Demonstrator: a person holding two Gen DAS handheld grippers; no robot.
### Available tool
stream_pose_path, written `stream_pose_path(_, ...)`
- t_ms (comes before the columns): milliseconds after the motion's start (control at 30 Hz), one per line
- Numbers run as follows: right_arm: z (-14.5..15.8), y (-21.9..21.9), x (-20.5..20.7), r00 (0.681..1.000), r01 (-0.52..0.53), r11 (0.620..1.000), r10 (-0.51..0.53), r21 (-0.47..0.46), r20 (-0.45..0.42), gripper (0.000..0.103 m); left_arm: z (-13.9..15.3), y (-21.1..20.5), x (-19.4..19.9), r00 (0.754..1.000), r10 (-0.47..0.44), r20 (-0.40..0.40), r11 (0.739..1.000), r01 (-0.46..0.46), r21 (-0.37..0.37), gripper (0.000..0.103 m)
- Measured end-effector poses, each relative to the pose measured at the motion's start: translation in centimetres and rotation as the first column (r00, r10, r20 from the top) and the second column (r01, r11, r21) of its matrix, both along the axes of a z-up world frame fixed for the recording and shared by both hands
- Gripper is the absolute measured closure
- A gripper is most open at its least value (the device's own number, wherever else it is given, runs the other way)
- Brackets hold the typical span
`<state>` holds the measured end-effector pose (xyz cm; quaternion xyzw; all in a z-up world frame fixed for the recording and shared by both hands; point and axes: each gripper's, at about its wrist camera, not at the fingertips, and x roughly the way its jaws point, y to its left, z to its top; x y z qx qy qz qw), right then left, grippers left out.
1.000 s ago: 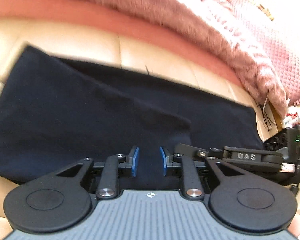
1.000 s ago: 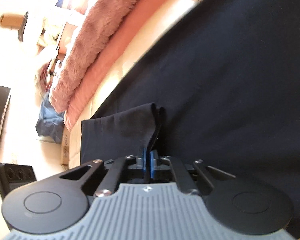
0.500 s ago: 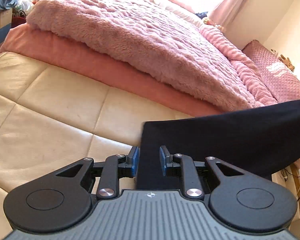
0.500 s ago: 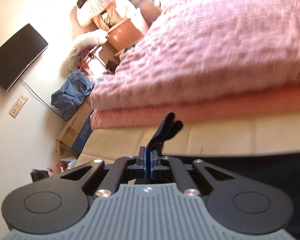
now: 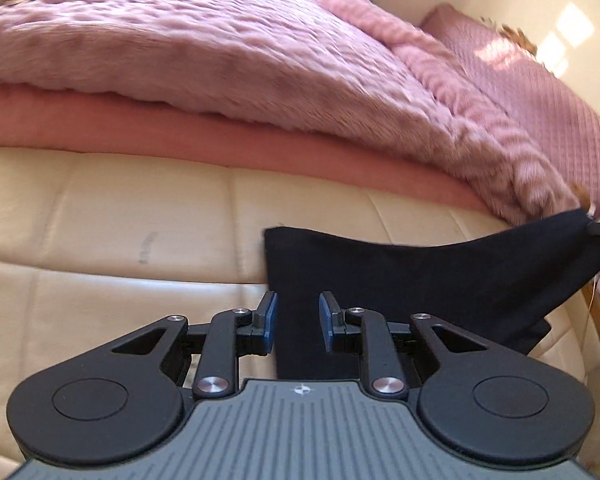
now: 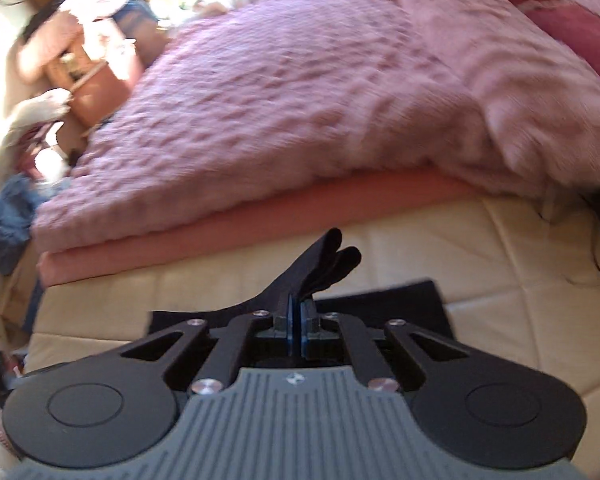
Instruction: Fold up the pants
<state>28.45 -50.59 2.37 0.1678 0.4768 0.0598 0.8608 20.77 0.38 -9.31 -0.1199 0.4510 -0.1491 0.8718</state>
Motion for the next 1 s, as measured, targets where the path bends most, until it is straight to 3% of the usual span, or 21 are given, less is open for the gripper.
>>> stream_pose_path(167,-9.5,-4.1,1.7,0.990,0.097,0.995,-0.098,-0.017,-0.102,0.103,-2.7,-3.5,1.6,0.997,-0.058,-0.045,0.995,0.062,0.077,0.080)
stream_pose_path(267,-13.0,-5.6,2.1,0.986,0.110,0.993,-0.113,-0.030,-0.124,0.103,-4.5,-4.3,2.2,0.994,-0.063,-0.092,0.991,0.073,0.116,0.083)
stream_pose_path(433,-15.5,-5.8,2.8,0.984,0.098,0.994,-0.104,-0.053,-0.147,0.103,-6.4,-4.0,2.3,0.991,-0.046,-0.123,0.988,0.063,0.140,0.085)
stream_pose_path(500,-14.9,-5.1,2.9,0.987,0.091,0.995,-0.096,-0.045,-0.127,0.103,-6.5,-3.4,2.2,0.992,-0.027,-0.123,0.992,0.042,0.121,0.087)
stream_pose_path(633,-10.8,-3.2,2.1,1.000,0.014,0.999,-0.014,-0.037,0.001,0.103,-5.7,-2.5,2.5,0.996,-0.001,-0.093,0.999,0.006,0.054,0.087)
stream_pose_path(667,-10.2,-2.8,2.0,1.000,0.003,0.999,-0.003,-0.052,0.010,0.103,-5.2,-2.3,2.8,0.998,0.007,-0.065,0.999,-0.003,0.055,0.087)
stream_pose_path(733,-9.6,-2.4,2.0,1.000,0.002,0.997,-0.001,-0.072,0.008,0.103,-4.6,-2.3,3.8,0.999,0.015,-0.036,0.994,-0.011,0.105,0.071)
stream_pose_path(767,-9.5,-2.4,2.0,1.000,0.000,0.997,0.001,-0.071,0.009,0.103,-4.5,-2.4,4.6,0.999,0.008,-0.039,0.992,-0.003,0.130,0.069)
stream_pose_path(900,-8.9,-2.5,1.9,0.999,0.035,0.999,-0.035,-0.009,0.009,0.103,-3.9,-1.9,5.8,0.999,0.027,-0.037,0.991,-0.022,0.133,0.068)
stream_pose_path(1000,-6.4,-1.4,1.4,0.999,0.029,0.999,-0.030,0.035,0.031,0.103,-3.1,-0.7,5.3,0.998,0.057,-0.013,0.994,-0.056,0.093,0.067)
